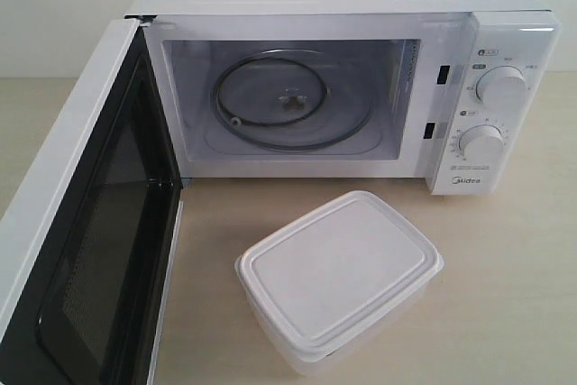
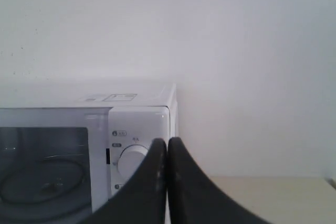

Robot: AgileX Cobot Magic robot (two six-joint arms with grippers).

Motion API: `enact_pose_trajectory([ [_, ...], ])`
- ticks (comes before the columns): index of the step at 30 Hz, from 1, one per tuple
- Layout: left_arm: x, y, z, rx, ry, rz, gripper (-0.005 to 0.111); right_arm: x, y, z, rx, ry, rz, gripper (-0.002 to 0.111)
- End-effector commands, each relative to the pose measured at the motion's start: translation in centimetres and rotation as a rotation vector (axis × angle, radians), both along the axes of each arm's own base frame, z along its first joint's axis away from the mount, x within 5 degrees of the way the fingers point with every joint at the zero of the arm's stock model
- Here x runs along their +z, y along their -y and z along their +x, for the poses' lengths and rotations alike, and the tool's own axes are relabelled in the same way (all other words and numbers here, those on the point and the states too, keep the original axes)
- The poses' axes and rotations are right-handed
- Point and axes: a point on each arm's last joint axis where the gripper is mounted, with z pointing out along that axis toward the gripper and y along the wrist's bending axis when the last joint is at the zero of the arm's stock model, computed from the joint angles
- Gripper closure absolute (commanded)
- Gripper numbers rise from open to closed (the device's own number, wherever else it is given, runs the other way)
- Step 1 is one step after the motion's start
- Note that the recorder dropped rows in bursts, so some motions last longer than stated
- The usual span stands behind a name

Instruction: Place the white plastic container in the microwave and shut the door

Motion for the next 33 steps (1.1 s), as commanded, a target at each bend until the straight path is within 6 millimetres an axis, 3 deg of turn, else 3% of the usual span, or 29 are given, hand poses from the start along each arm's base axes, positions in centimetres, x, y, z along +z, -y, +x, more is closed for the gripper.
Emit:
enact_pose_trajectory([
  [1,-0.1,0.0,0.0,0.004,0.001,-0.001,0.102,3.2,0.1,-0.8,-0.015,0.088,-0.039,0.109],
  [5,-0.1,0.0,0.0,0.004,0.001,-0.001,0.102,5.1,0.0,0.2,-0.016,-0.065,-0.082,0.109],
  [10,-0.1,0.0,0.0,0.004,0.001,-0.001,0.102,5.9,-0.1,1.7,-0.015,-0.094,-0.080,0.109],
  [33,-0.1,0.0,0.0,0.004,0.001,-0.001,0.102,5.8,-0.2,2.8,0.004,-0.125,0.026,0.109],
])
